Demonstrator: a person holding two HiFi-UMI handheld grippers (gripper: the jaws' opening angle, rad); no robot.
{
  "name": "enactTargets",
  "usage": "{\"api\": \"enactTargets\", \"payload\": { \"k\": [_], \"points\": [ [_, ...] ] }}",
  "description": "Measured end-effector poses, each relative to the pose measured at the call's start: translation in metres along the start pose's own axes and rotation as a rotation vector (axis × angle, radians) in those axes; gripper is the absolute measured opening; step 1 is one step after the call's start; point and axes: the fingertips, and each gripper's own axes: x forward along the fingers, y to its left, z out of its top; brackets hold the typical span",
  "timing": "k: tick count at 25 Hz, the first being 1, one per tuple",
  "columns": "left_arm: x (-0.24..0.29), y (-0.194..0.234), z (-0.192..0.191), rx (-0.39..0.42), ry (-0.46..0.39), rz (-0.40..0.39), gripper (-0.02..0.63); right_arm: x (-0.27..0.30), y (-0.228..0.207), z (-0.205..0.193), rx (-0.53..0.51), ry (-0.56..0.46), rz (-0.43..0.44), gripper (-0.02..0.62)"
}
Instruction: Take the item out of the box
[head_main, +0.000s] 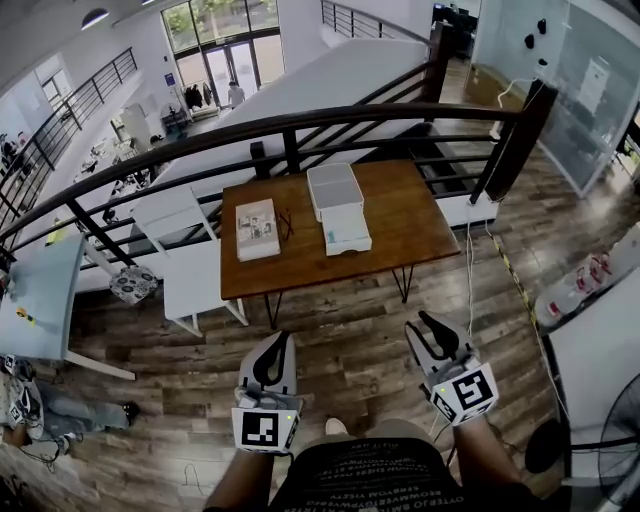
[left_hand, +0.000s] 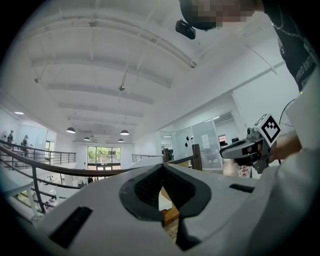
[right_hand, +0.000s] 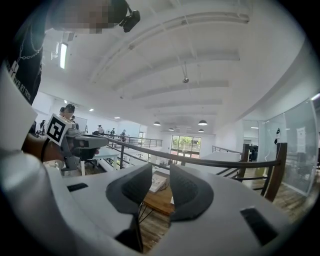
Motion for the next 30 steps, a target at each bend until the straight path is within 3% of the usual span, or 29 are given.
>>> {"api": "enactTargets", "payload": {
  "k": [20, 26, 30],
  "points": [
    [0.026, 0.013, -0.014, 0.009, 0.047, 0.021, 0.006, 0.038, -0.018, -0.011, 0.015, 0.012, 0.024, 0.117],
    [0.047, 0.011, -0.01, -0.008, 0.007, 0.025, 0.005, 0.051, -0.033, -0.017, 0.023, 0.017, 0.031, 0.121],
    [0.054, 0.012, -0.018, 0.0, 0.047, 0.025, 0.005, 0.059, -0.041, -0.018, 0.024, 0.018, 0.036, 0.124]
  ]
}}
